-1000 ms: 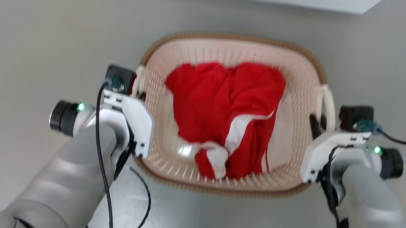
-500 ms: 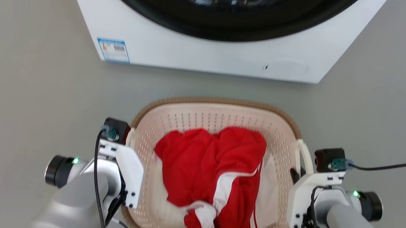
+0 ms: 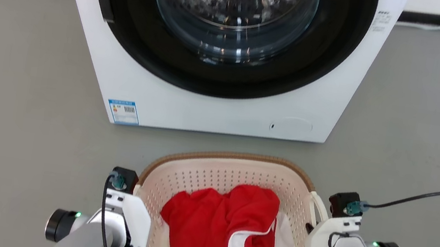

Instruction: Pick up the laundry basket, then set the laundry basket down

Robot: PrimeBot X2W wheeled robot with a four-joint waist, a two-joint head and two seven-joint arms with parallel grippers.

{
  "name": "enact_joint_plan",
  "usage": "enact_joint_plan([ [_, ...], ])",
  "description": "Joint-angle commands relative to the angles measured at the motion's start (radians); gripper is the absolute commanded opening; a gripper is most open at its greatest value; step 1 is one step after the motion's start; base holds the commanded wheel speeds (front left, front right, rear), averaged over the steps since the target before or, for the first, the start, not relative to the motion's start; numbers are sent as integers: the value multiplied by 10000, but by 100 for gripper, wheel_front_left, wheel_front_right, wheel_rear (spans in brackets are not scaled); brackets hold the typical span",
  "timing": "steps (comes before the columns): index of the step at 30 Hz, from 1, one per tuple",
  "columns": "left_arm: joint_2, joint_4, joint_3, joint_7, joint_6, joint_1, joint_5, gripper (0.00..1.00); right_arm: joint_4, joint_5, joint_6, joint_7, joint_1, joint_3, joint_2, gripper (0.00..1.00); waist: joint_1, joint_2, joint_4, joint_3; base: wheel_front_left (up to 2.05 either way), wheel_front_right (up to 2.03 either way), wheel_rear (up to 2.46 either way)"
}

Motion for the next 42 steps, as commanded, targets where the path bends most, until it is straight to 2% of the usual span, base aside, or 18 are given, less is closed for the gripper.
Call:
enact_joint_plan([
  [1, 215, -62, 52, 12, -145, -39, -26, 0, -268, 40, 87, -83, -20, 246, 111, 0, 0, 0, -38, -188, 0, 0, 0],
  [14, 210, -76, -242, 466, -298, 387, -116, 0, -195, 781, 87, 223, 252, 632, 111, 0, 0, 0, -178, -773, 0, 0, 0],
  [42, 208, -419, -804, 513, -187, 396, -431, 0, 96, 1758, 87, 278, 303, 1277, 111, 0, 0, 0, -106, -739, 0, 0, 0],
])
